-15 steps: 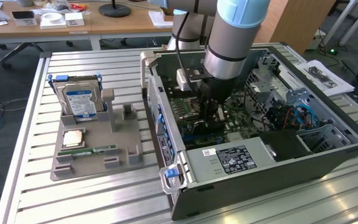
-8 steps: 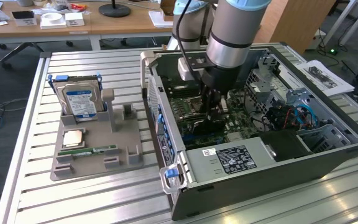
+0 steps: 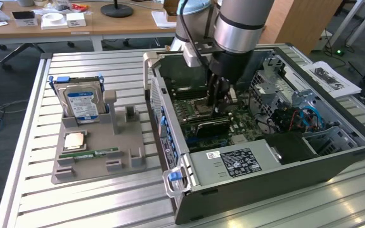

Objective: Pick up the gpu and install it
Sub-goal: 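Insert the gpu into the slot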

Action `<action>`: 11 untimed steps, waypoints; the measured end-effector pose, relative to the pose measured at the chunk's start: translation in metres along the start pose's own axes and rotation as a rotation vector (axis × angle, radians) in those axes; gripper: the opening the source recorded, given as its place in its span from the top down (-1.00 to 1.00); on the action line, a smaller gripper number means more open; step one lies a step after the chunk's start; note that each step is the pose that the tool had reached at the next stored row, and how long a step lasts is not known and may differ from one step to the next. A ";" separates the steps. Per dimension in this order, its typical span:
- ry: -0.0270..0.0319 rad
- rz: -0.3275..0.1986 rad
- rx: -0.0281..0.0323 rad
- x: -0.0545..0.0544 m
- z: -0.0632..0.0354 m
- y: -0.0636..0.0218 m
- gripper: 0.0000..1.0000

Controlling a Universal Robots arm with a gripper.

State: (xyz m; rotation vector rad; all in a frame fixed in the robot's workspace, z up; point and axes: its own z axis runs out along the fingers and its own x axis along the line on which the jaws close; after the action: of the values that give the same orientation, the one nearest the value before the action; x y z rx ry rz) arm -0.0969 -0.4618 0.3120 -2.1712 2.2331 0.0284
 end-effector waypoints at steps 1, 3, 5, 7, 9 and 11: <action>0.0000 0.000 0.0004 0.000 -0.0038 0.0000 0.19; 0.0000 0.000 0.0008 0.000 -0.0113 0.0000 0.19; -0.0001 0.000 0.0010 -0.001 -0.0190 -0.0001 0.19; 0.0000 0.000 0.0011 -0.001 -0.0263 -0.0001 0.19; 0.0000 0.000 0.0014 -0.001 -0.0324 -0.0002 0.19; 0.0000 0.000 0.0015 -0.001 -0.0381 -0.0002 0.19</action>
State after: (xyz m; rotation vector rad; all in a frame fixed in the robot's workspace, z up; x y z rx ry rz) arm -0.0969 -0.4617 0.3501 -2.1706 2.2323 0.0267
